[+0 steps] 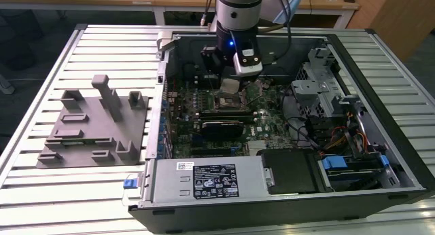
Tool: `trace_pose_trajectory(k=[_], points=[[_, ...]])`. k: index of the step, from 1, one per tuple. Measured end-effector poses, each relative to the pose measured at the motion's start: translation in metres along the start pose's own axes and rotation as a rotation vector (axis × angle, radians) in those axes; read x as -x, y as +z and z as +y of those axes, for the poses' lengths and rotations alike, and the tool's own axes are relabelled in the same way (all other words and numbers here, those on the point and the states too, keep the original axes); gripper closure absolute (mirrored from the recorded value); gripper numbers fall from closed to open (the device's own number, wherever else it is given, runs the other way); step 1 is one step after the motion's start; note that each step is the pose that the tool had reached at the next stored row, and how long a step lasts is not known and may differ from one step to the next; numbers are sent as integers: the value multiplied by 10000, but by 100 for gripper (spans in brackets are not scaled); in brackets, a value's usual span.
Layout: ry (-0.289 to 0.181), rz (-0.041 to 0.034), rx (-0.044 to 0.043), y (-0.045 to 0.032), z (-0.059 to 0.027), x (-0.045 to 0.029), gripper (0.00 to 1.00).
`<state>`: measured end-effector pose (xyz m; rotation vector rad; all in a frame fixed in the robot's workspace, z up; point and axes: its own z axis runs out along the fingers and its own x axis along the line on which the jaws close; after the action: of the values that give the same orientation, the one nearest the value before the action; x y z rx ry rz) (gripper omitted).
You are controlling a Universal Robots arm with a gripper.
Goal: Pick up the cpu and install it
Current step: 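Place the cpu into insertion slot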
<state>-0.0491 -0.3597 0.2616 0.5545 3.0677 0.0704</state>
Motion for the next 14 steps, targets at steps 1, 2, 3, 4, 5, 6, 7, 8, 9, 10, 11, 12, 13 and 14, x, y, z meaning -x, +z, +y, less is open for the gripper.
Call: trace_pose_trajectory(k=[1, 2, 3, 4, 5, 6, 7, 8, 9, 10, 11, 12, 13, 14], points=[[178, -11, -7, 0, 0, 0, 46], [341, -20, -14, 0, 0, 0, 46], [504, -29, -20, 0, 0, 0, 46], [671, -38, -25, 0, 0, 0, 46], [846, -47, -29, 1, 0, 0, 46], [1027, -56, -32, 1, 0, 0, 46], [1204, -65, -35, 2, 0, 0, 46], [1386, -73, -37, 3, 0, 0, 46], [1581, -83, -41, 4, 0, 0, 46], [1761, -91, -45, 4, 0, 0, 46], [1940, -99, -47, 5, 0, 0, 46], [2119, -108, -50, 6, 0, 0, 46], [2300, -117, -52, 7, 0, 0, 46], [2478, -125, -54, 8, 0, 0, 46]])
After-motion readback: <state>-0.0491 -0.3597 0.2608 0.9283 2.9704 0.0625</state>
